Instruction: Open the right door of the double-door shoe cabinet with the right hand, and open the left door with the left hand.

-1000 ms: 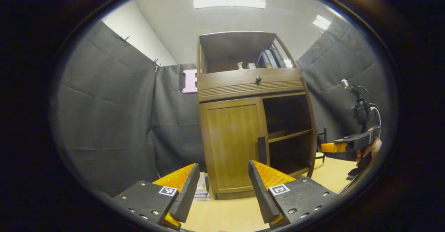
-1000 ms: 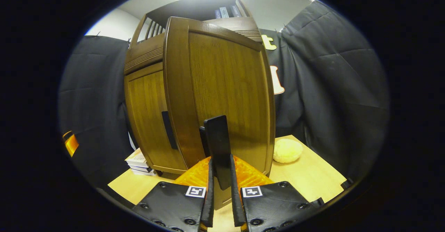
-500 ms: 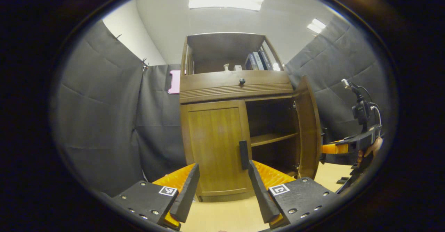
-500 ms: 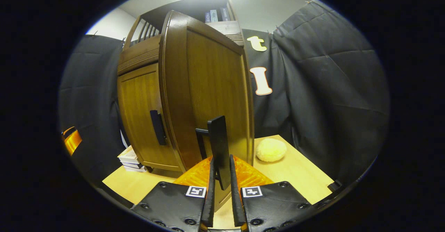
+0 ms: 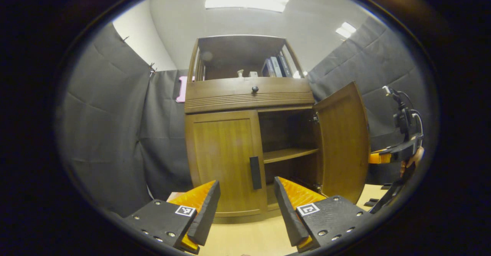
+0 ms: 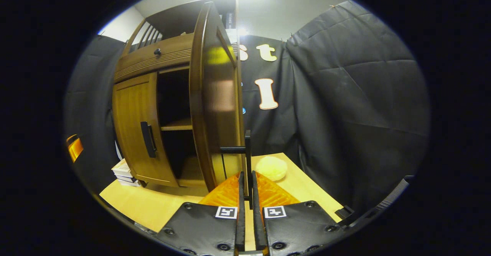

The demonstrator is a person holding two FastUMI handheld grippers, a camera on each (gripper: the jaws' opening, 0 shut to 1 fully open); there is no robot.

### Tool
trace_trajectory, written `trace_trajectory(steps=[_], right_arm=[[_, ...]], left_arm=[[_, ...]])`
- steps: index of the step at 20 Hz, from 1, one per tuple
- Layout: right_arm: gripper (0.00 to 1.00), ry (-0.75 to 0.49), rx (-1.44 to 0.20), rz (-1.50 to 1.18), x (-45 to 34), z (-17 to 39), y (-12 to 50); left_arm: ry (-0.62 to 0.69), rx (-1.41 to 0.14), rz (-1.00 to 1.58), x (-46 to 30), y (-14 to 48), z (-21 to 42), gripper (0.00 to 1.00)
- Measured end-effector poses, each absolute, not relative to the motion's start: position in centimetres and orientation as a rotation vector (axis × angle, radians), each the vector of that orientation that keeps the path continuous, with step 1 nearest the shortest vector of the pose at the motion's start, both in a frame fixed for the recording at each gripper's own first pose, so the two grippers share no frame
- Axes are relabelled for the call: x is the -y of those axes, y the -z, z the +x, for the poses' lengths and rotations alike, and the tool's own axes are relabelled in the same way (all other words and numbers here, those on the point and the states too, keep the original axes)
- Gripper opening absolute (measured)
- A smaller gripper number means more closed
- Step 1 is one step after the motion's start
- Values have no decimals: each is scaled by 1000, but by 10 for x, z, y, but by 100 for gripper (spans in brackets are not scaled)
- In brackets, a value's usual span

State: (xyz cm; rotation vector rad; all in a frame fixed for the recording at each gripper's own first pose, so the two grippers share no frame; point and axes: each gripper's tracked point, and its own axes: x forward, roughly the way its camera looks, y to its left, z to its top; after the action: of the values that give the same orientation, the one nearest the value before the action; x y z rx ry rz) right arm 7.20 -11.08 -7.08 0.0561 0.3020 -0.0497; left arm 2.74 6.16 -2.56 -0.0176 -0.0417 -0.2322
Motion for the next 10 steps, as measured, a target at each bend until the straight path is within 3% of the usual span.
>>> trace_trajectory(steps=[2,6,10], right_arm=[[11,66,-299,54,125,69,70],[11,120,-296,47,153,60,71],[11,99,-299,42,153,54,73]], left_arm=[[248,43,-13,-59,26,28,82],[285,47,-4,-48,25,29,82],[320,53,3,-32,24,36,82]])
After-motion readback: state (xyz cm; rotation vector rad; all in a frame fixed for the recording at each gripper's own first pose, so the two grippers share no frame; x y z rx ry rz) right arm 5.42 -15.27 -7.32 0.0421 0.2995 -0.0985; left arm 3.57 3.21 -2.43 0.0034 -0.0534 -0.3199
